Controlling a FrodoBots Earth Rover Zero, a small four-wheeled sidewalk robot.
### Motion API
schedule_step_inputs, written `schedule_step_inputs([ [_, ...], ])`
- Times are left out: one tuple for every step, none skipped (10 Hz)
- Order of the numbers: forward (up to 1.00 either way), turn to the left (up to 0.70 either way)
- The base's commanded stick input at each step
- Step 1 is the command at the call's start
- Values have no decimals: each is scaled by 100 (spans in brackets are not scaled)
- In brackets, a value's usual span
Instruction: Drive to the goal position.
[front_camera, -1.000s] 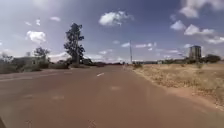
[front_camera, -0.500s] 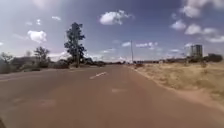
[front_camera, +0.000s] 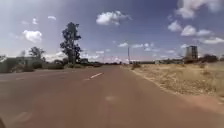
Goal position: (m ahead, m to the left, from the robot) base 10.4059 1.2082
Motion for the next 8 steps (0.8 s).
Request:
schedule_step_inputs([
  [85, -33],
  [85, -33],
  [85, -33],
  [85, -33],
  [85, -26],
  [85, 1],
  [85, 1],
  [85, 1],
])
